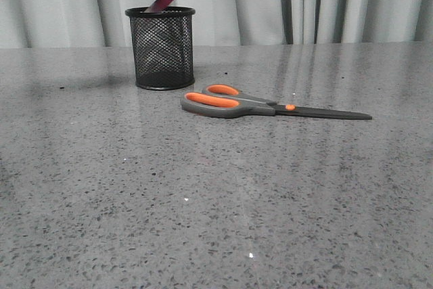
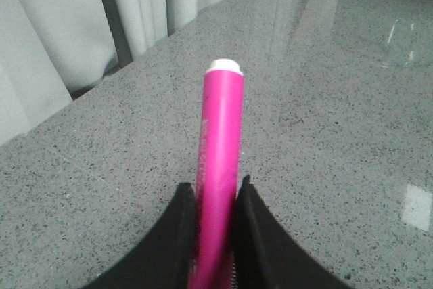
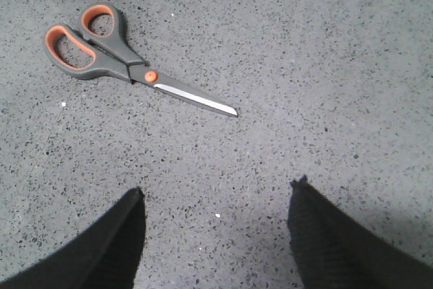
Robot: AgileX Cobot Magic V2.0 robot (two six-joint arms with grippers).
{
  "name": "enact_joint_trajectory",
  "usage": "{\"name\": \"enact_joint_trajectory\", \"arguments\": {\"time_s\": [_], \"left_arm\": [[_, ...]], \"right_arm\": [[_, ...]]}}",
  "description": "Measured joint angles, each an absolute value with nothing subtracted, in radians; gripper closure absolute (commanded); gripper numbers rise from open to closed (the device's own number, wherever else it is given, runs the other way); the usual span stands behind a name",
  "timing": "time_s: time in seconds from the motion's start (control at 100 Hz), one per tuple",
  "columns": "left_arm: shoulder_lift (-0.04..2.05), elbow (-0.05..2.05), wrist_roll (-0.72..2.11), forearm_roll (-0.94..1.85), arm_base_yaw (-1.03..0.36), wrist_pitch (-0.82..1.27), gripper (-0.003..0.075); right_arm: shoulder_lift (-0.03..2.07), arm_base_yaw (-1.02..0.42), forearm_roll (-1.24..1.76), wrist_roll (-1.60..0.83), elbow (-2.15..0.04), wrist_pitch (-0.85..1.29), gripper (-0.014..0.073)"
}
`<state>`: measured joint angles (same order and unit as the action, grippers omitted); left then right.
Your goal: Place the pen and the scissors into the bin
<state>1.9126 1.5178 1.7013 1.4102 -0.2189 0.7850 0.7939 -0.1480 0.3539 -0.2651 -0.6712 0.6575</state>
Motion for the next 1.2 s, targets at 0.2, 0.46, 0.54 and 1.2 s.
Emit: {"name": "enact_joint_trajectory", "arguments": {"time_s": [0.2, 0.46, 0.54, 1.2], "left_arm": [[1.913, 1.518, 1.701, 1.408, -0.219, 0.785, 0.0301], [1.883, 1.562, 1.701, 1.412, -0.196, 0.82, 0.0293], [1.839, 1.594, 1.701, 1.412, -0.173, 0.855, 0.0337], [1.277, 1.45, 1.341, 1.071, 0.09, 0.979, 0.074]], "right_arm": [[0.794, -0.148, 0.352, -0.267, -0.671, 0.659, 0.0181], [0.794, -0.148, 0.352, -0.267, -0.671, 0.659, 0.0181], [0.794, -0.148, 0.352, -0.267, -0.671, 0.645, 0.0181], [0.893, -0.17, 0.35, -0.374, -0.765, 0.681, 0.0181]]}}
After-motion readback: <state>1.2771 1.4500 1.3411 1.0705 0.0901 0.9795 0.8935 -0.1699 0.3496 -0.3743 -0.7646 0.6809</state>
